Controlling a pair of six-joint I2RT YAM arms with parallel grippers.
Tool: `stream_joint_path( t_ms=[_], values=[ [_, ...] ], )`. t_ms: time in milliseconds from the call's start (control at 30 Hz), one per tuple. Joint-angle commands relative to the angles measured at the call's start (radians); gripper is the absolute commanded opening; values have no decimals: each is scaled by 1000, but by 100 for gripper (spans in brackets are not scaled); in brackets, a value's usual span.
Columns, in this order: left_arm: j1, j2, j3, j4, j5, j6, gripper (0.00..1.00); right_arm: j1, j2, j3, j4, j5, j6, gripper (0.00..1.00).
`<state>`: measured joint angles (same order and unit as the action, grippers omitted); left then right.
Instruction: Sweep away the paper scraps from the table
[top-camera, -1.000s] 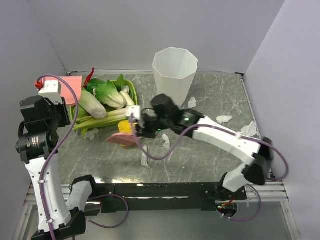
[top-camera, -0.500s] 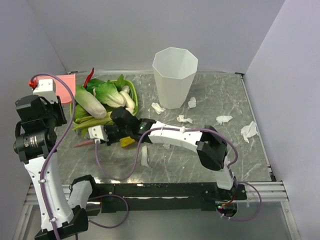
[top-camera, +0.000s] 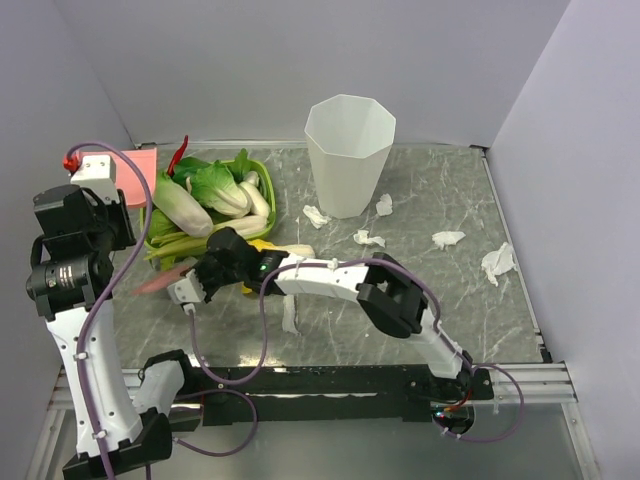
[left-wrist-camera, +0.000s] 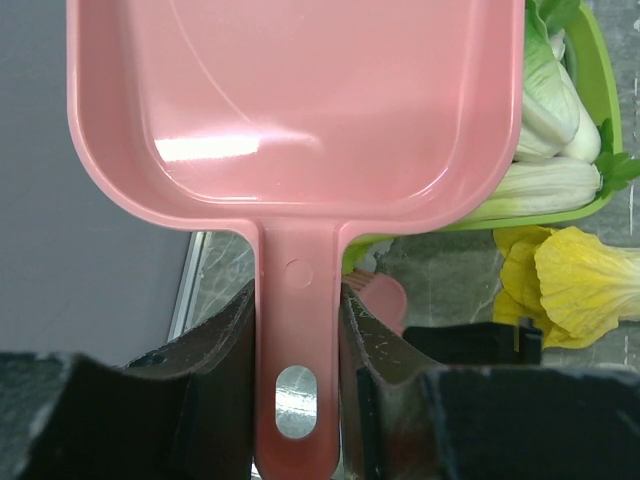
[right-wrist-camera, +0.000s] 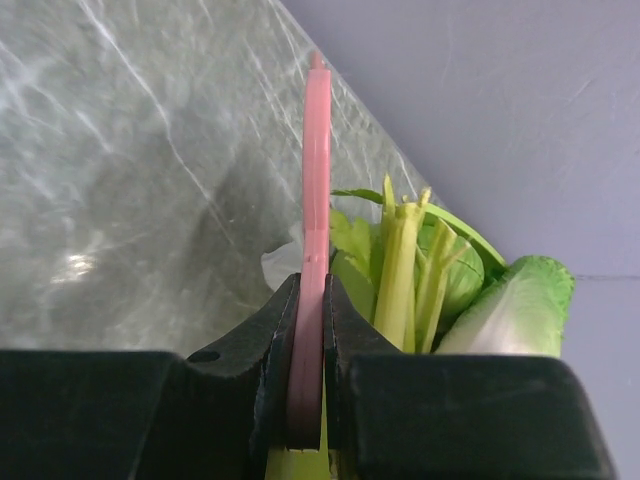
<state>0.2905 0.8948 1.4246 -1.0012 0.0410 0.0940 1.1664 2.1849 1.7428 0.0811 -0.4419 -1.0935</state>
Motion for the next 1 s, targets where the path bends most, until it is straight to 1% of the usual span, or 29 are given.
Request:
stream_joint_path(
  t_ms=[0,100,233,400,533,567,633,667,700,733,767,800,833,867,900,933,967],
  values=[
    [-30,-5,33,19,-33,24,1,-14,79,129,-12,6,-52,0],
    [-40,-2,39,10,-38,33,1,-24,118,167,-46,14,-59,0],
    [-42,0,48,4,-38,39,1,-27,105,169,-133,-6,-37,0],
    [-33,4,45,18,-1,26,1,-27,-17,29,-205,-34,15,0],
    [-10,4,37,41,37,6,1,-27,-143,-116,-295,-61,101,0],
    [-5,4,33,45,46,-2,1,-28,-201,-140,-323,-86,148,0],
    [1,4,17,53,74,-10,1,-28,-264,-216,-395,-124,187,0],
    [2,3,14,62,83,-17,1,-33,-334,-236,-415,-186,234,0],
    [4,1,5,68,91,-20,1,-45,-367,-252,-428,-222,272,0],
    [6,0,2,72,108,-23,1,-59,-396,-250,-440,-262,323,0],
    [7,0,0,72,114,-27,1,-95,-428,-235,-473,-315,424,0],
    [6,-2,-6,73,118,-30,1,-112,-435,-211,-504,-399,469,0],
    [6,-3,-10,72,128,-31,1,-125,-433,-151,-530,-438,527,0],
    [7,-8,-15,72,132,-31,1,-137,-427,-125,-558,-455,555,0],
    [7,-11,-24,72,134,-31,1,-151,-425,-106,-547,-449,584,0],
    [9,-14,-29,73,132,-31,1,-155,-425,-98,-526,-422,621,0],
    [9,-22,-42,73,132,-30,1,-155,-427,-103,-497,-387,615,0]
  ],
)
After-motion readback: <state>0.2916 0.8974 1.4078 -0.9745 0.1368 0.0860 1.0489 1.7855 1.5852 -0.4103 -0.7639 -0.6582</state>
